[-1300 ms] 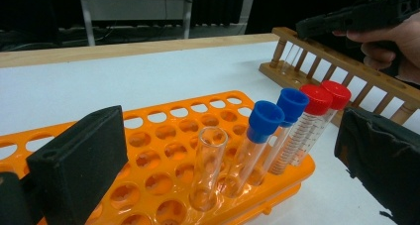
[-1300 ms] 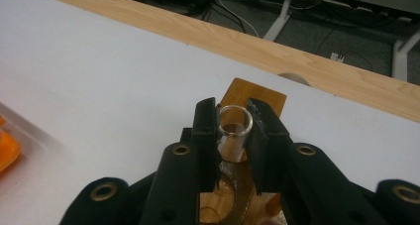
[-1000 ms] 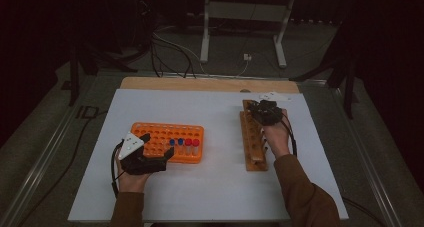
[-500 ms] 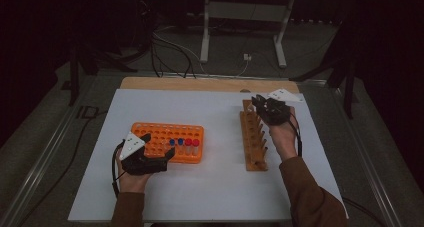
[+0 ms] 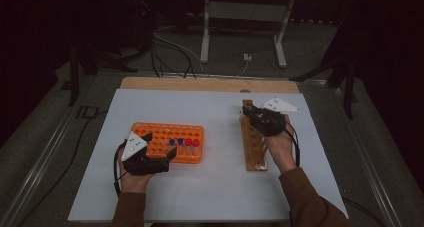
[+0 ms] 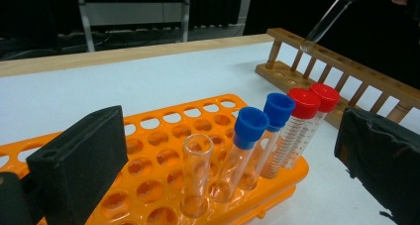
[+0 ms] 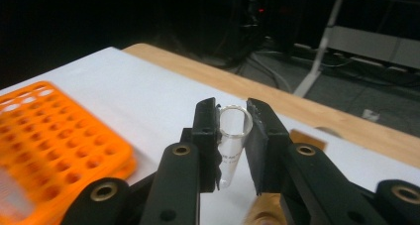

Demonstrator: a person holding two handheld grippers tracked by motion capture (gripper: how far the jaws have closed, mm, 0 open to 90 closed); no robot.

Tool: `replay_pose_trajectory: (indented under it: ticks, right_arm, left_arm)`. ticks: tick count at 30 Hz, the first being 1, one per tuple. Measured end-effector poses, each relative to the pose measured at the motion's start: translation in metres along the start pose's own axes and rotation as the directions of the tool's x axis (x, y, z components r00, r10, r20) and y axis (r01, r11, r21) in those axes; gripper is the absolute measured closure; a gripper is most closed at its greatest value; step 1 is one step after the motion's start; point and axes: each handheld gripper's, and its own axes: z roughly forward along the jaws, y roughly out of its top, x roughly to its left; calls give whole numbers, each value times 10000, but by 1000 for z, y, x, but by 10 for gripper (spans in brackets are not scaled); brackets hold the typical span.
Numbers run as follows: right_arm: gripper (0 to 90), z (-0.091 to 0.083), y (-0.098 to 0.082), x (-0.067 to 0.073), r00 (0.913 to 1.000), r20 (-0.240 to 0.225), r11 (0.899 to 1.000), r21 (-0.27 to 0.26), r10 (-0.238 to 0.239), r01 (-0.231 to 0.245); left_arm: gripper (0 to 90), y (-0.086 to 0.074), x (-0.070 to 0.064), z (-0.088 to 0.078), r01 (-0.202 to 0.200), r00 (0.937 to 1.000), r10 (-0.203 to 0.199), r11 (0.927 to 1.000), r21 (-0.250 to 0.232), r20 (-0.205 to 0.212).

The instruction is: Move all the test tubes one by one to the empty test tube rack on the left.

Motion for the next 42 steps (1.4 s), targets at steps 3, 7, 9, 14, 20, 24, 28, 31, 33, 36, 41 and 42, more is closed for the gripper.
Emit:
replay_pose_trajectory:
  ticks: [3,7,9,14,20,24,28,31,33,36,41,42]
  right_arm:
    - [764,-3,-4,6,9993,-334,9999,16,155,-155]
    - [764,-8,-10,14,9972,-694,9997,19,263,-262]
    - [764,-10,-14,18,9964,-816,9997,65,229,-224]
    - [764,-18,-21,25,9936,-1109,9998,69,195,-188]
    - [763,-26,-28,32,9892,-1459,9998,160,128,-106]
    - [764,-29,-31,36,9860,-1660,9997,224,135,-99]
    - [764,-32,-31,42,9811,-1925,9995,271,183,-133]
    - [763,-33,-31,49,9770,-2130,9994,343,66,8]
    - [763,-34,-29,54,9737,-2276,9993,366,-28,115]
    - [762,-36,-27,62,9655,-2604,9990,414,-44,157]
    - [761,-37,-26,75,9502,-3114,9980,577,-80,273]
    - [761,-37,-26,77,9472,-3205,9978,595,-92,299]
  left_arm:
    - [6,1,-2,0,-33,10000,33,10000,-34,9]
    - [6,3,-4,-1,-54,10000,54,9999,-147,2]
    - [6,4,-5,-2,-79,10000,80,9997,-211,33]
    - [6,9,-13,-4,-232,9996,237,9991,-346,132]
    - [6,15,-28,0,-605,9976,617,9975,-358,330]
    - [6,17,-39,4,-793,9949,813,9962,-363,590]
    - [8,18,-50,9,-1072,9902,1095,9938,-304,872]
    - [11,19,-59,13,-1262,9857,1285,9916,-275,1093]
    - [11,20,-65,14,-1364,9827,1390,9902,-294,1224]
    - [24,21,-73,16,-1517,9772,1548,9879,-323,1450]
    - [54,18,-86,23,-1946,9623,1928,9808,-97,1919]
    - [60,18,-89,24,-1988,9608,1961,9800,-59,1958]
